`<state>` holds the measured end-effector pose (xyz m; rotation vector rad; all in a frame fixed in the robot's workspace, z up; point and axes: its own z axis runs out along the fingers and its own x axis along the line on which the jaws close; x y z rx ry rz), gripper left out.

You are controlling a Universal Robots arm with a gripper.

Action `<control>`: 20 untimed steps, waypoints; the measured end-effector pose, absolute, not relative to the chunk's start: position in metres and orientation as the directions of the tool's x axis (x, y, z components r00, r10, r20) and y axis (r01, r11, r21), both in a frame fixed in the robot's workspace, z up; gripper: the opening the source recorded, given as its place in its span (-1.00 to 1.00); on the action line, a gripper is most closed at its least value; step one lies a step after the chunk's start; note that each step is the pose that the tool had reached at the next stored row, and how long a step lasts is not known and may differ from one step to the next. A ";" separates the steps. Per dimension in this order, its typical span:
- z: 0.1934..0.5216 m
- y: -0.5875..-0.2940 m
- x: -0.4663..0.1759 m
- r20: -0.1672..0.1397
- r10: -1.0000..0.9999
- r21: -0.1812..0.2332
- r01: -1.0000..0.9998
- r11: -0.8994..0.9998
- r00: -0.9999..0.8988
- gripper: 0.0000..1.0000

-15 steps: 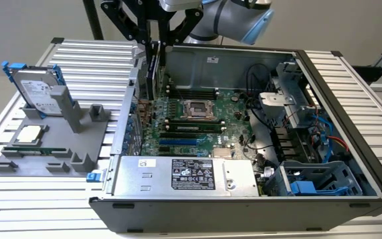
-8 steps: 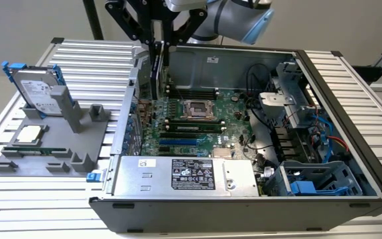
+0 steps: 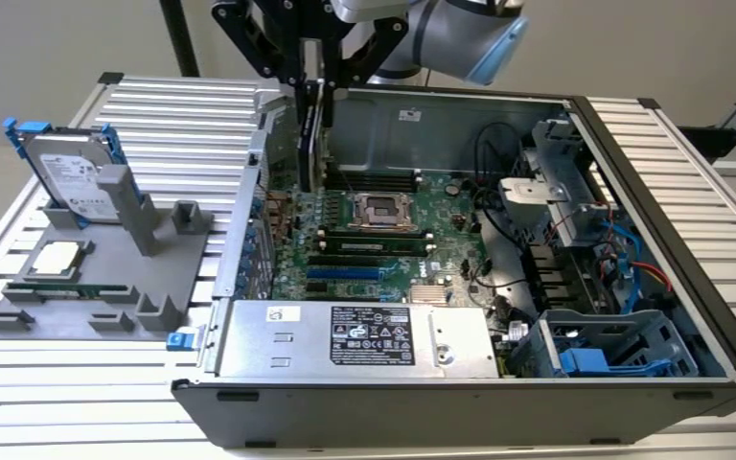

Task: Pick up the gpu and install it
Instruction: 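Pick up the gpu and move the gpu toward the slot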

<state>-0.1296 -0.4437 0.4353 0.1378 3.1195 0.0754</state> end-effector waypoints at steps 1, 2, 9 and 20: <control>0.435 -0.444 -0.129 -0.016 0.089 0.049 0.088 0.995 -0.996 -1.00; 0.435 -0.444 -0.128 -0.016 0.089 0.049 0.088 0.995 -0.996 -1.00; 0.436 -0.444 -0.122 -0.016 0.089 0.049 0.088 0.995 -0.996 -1.00; 0.437 -0.444 -0.111 -0.016 0.089 0.049 0.088 0.995 -0.996 -1.00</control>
